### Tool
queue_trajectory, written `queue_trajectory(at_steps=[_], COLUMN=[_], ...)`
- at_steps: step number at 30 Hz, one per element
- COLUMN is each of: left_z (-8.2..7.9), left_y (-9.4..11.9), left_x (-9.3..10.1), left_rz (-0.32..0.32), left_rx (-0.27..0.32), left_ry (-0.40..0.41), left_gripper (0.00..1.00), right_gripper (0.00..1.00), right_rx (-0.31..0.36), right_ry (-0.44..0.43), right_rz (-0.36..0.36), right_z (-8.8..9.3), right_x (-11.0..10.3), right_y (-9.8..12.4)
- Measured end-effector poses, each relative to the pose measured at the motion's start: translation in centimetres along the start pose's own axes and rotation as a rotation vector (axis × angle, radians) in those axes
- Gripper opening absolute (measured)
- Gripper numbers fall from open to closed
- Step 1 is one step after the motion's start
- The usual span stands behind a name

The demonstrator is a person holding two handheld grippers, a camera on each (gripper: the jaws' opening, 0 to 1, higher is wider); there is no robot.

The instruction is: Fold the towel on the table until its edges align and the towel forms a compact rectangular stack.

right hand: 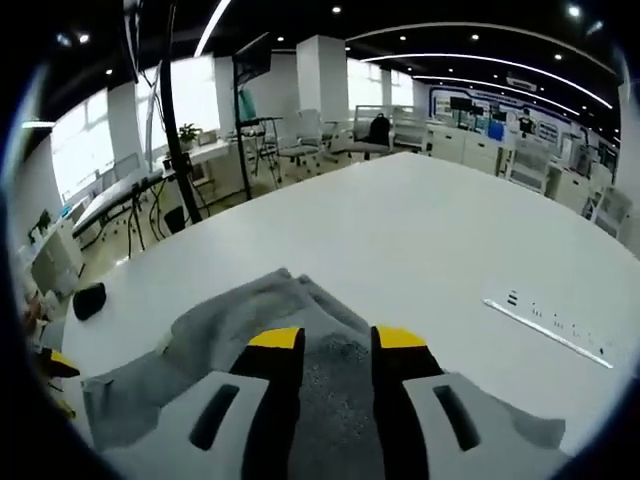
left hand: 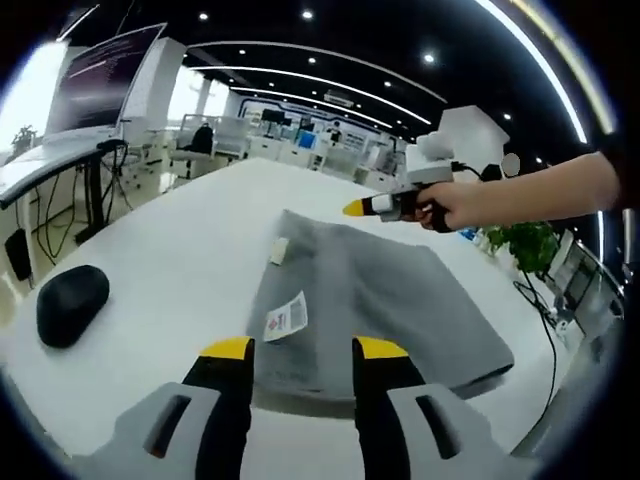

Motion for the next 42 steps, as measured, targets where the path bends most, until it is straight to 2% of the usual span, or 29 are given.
queue_trajectory(at_steps=[4, 9, 13, 15, 17, 18, 25, 32, 35, 42], left_z=[0.4, 0.9, 1.1, 1.3, 1.6, 1.7, 2.1, 2.9, 3.2, 4.5], left_y=[-0.9, -1.9, -2.3, -2.7, -3.1, -3.2, -4.1, -4.7, -4.7, -5.1], left_x=[1.9, 3.5, 4.6, 5.2, 5.9, 6.1, 9.2, 12.7, 14.2, 17.9], left_rz=[0.044, 0.109, 0.140, 0.170, 0.193, 0.200, 0.262, 0.326, 0.347, 0.400], left_rx=[-0.029, -0.052, -0.072, -0.085, -0.107, -0.120, -0.156, -0.190, -0.203, -0.245], left_ry=[-0.041, -0.050, -0.069, -0.082, -0.103, -0.121, -0.188, -0.239, -0.251, -0.279], left_gripper=[0.50, 0.51, 0.54, 0.61, 0.74, 0.77, 0.78, 0.78, 0.78, 0.79], right_gripper=[0.28, 0.29, 0.29, 0.30, 0.33, 0.34, 0.34, 0.33, 0.33, 0.32], right_rx=[-0.021, -0.042, -0.050, -0.057, -0.068, -0.071, -0.081, -0.082, -0.087, -0.097], right_ry=[-0.012, -0.045, -0.064, -0.071, -0.069, -0.065, -0.092, -0.116, -0.132, -0.153], right_rz=[0.012, 0.037, 0.057, 0.062, 0.064, 0.065, 0.127, 0.163, 0.170, 0.176], right_z=[1.4, 3.3, 4.2, 4.6, 5.0, 5.2, 6.3, 7.6, 8.5, 9.8], right_x=[1.2, 3.2, 4.3, 5.0, 5.8, 5.9, 8.5, 11.4, 11.5, 12.9], right_y=[1.0, 1.5, 2.4, 2.8, 3.1, 3.4, 6.4, 8.1, 9.1, 10.0])
Point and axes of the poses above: the point that each gripper's makers call its tool centre point, and the gripper's own axes: y roughly backward along the fingers, x roughly to its right, z roughly out of its underside, the point moved 6 cm from there along y, roughly backward along the fingers, and after that the axes turned 7 degrees about y, right-handed, at the moved point
